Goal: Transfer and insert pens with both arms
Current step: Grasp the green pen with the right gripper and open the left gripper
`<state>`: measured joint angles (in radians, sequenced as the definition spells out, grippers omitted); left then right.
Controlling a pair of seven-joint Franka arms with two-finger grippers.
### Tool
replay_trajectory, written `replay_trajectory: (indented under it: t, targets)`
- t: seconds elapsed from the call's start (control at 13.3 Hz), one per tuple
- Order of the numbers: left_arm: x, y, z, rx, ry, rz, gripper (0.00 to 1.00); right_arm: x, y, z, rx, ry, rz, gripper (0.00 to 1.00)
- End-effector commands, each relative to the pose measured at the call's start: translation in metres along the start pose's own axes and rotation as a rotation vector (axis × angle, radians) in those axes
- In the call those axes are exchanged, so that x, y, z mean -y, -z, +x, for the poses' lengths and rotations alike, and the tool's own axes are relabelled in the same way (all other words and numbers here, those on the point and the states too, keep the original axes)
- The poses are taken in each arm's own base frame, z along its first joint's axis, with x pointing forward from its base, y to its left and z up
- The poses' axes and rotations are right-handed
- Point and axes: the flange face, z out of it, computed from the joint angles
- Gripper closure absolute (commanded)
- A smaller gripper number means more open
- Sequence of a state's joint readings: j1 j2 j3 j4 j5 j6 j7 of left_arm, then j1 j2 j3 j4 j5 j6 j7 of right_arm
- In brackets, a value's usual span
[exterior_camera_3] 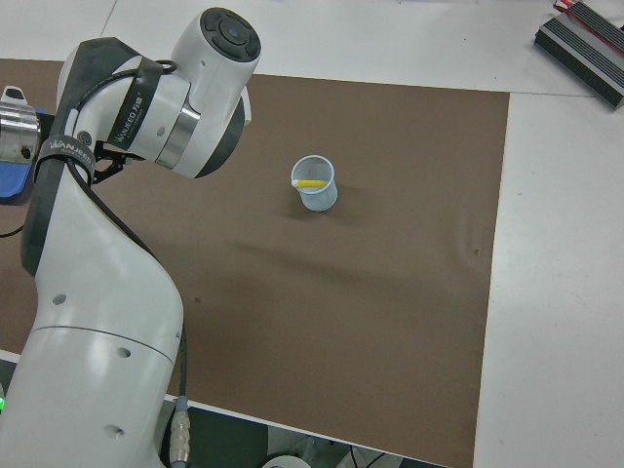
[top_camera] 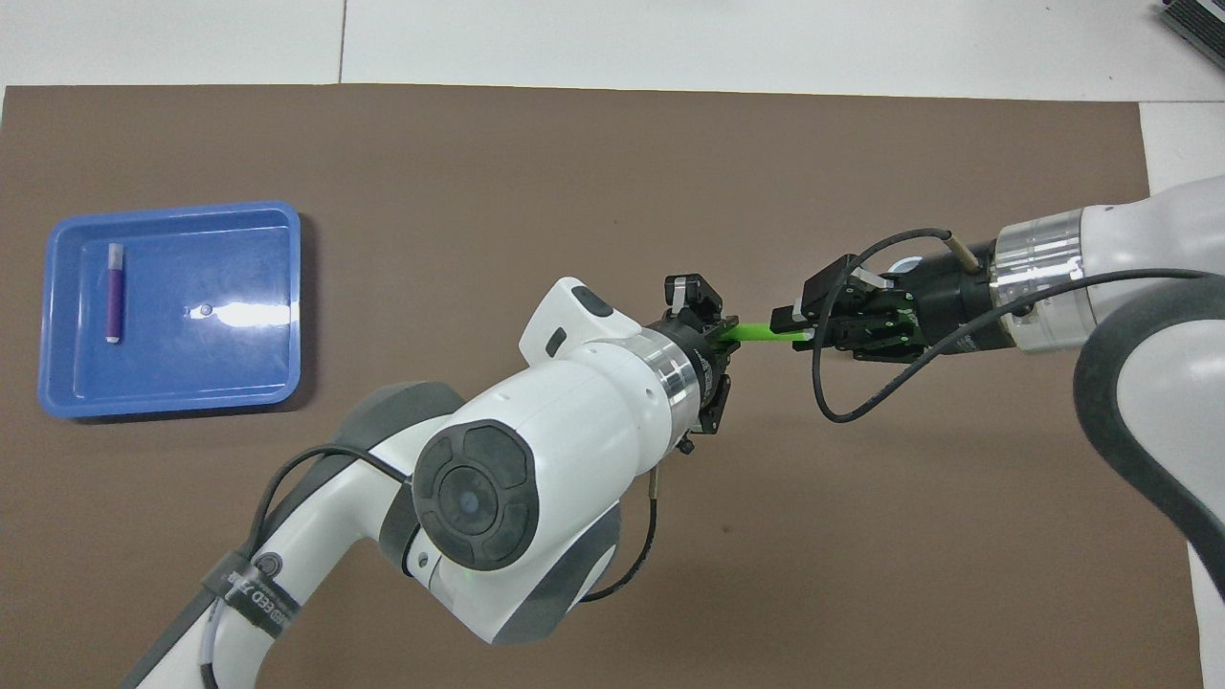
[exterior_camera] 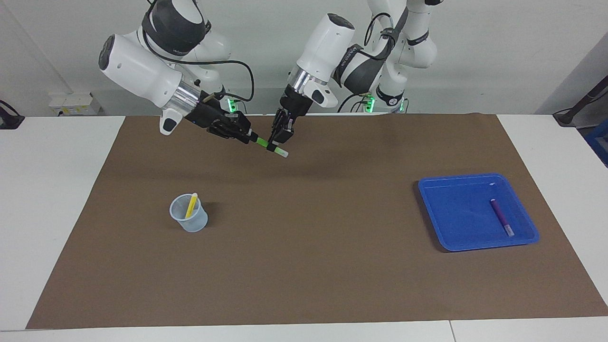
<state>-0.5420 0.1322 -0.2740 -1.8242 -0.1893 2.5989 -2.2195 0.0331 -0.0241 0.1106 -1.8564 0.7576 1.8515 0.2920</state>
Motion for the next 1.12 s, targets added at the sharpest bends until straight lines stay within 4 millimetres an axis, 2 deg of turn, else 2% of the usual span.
replay_trajectory:
  t: [0.0, 0.22, 0.45, 0.97, 1.05]
  targets:
    - [0.0054, 0.0096, 0.0031, -0.002, 0.004, -0.029, 1.00, 0.0045, -0.0036, -0.0056, -0.007, -0.014, 0.019, 0.72]
    - [0.0054, 0.0089, 0.0033, -0.003, 0.004, -0.029, 1.00, 0.0061, -0.0043, -0.0065, -0.006, -0.008, 0.019, 0.79]
    - [0.0075, 0.0085, 0.0014, -0.001, -0.002, -0.027, 1.00, 0.0064, -0.0033, -0.0054, -0.016, -0.003, 0.022, 1.00]
    - [0.0083, 0.0091, 0.0004, -0.001, -0.015, -0.026, 1.00, 0.0061, -0.0022, -0.0003, -0.038, -0.003, 0.027, 1.00]
    - [0.0083, 0.0082, 0.0008, -0.002, -0.027, -0.025, 0.70, 0.0082, 0.0012, 0.0013, -0.048, 0.006, 0.027, 1.00]
